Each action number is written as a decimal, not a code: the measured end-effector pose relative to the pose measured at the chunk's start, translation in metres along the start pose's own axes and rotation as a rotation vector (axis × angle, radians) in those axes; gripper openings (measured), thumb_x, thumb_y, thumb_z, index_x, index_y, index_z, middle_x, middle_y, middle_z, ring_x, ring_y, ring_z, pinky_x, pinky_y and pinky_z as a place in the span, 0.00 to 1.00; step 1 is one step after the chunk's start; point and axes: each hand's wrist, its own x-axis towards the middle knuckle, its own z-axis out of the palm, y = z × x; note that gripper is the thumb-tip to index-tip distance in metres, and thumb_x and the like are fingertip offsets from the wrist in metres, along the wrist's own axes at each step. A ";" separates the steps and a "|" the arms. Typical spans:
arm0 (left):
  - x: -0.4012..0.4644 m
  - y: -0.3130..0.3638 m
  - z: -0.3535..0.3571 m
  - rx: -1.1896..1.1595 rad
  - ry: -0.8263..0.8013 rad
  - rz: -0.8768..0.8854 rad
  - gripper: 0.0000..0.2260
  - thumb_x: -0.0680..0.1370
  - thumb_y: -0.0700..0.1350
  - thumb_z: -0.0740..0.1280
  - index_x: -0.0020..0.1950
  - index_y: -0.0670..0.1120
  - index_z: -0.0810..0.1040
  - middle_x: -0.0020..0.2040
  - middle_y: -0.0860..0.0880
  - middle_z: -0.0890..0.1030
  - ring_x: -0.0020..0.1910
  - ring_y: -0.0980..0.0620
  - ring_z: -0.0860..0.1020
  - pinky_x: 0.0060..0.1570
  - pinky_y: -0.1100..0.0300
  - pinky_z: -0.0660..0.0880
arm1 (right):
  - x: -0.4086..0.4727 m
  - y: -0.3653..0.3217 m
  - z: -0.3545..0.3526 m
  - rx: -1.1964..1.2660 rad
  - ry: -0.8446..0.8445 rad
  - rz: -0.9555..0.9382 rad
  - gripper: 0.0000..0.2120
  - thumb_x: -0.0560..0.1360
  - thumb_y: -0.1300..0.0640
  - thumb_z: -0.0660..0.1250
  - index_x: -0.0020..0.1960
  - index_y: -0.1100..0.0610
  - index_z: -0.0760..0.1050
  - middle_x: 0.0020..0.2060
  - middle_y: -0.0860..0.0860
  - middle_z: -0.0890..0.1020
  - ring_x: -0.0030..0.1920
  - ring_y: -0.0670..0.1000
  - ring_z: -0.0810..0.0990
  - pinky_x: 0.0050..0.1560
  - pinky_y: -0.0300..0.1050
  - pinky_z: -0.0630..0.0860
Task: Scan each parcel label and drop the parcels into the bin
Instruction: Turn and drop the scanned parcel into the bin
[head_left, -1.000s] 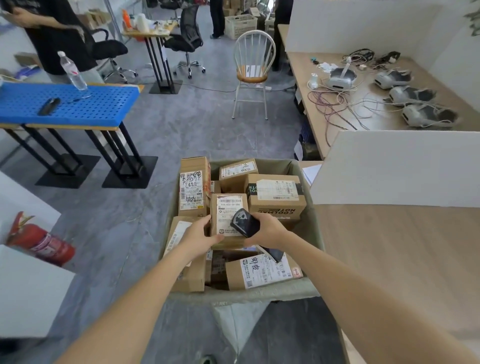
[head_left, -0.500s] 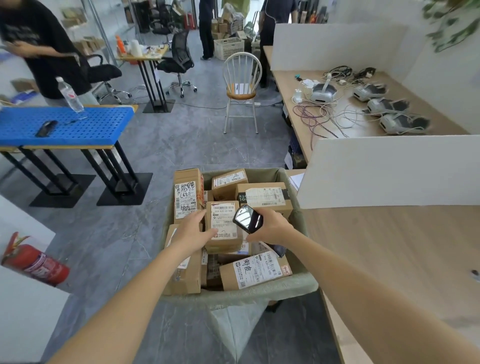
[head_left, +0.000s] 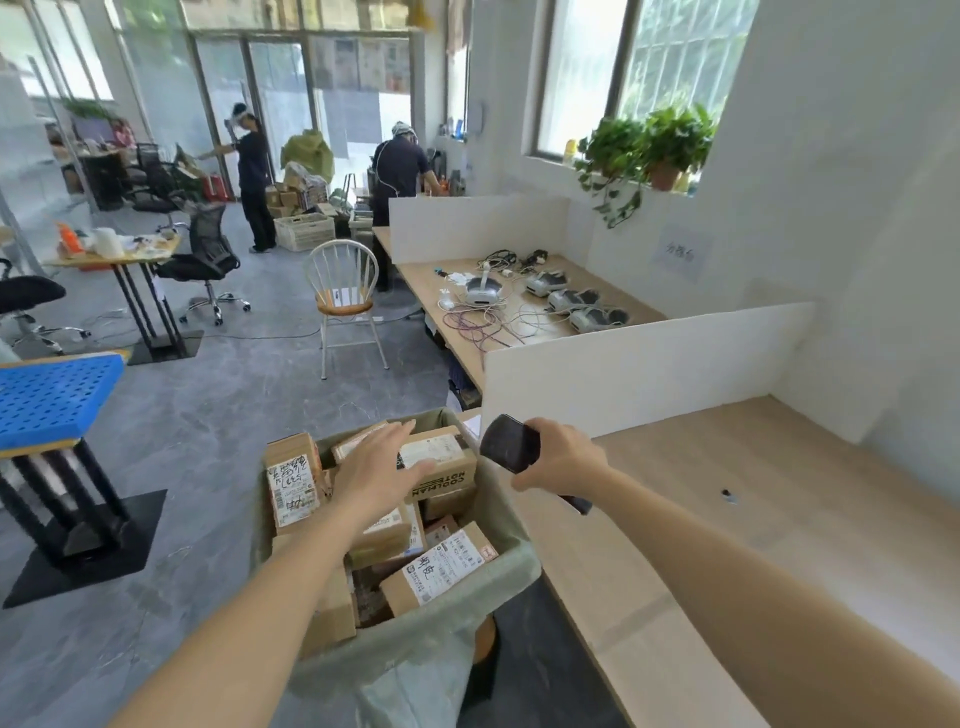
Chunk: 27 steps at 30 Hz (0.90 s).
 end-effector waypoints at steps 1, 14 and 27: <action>-0.008 0.009 -0.005 -0.006 -0.001 0.028 0.32 0.79 0.63 0.64 0.79 0.54 0.61 0.79 0.54 0.62 0.77 0.51 0.61 0.73 0.47 0.62 | -0.018 0.001 -0.010 -0.005 0.025 0.029 0.28 0.66 0.47 0.78 0.63 0.47 0.73 0.52 0.47 0.80 0.53 0.52 0.77 0.39 0.41 0.70; -0.107 0.184 -0.014 -0.064 -0.051 0.447 0.31 0.79 0.61 0.63 0.79 0.50 0.62 0.78 0.51 0.64 0.77 0.50 0.62 0.73 0.51 0.62 | -0.260 0.069 -0.119 -0.026 0.339 0.350 0.23 0.63 0.46 0.77 0.55 0.45 0.74 0.44 0.44 0.79 0.47 0.51 0.79 0.38 0.42 0.70; -0.234 0.428 0.059 -0.147 -0.196 0.743 0.31 0.79 0.61 0.65 0.79 0.51 0.63 0.77 0.50 0.66 0.75 0.49 0.65 0.70 0.54 0.64 | -0.498 0.219 -0.191 -0.035 0.528 0.704 0.22 0.64 0.45 0.78 0.55 0.47 0.75 0.46 0.46 0.80 0.50 0.52 0.80 0.44 0.44 0.74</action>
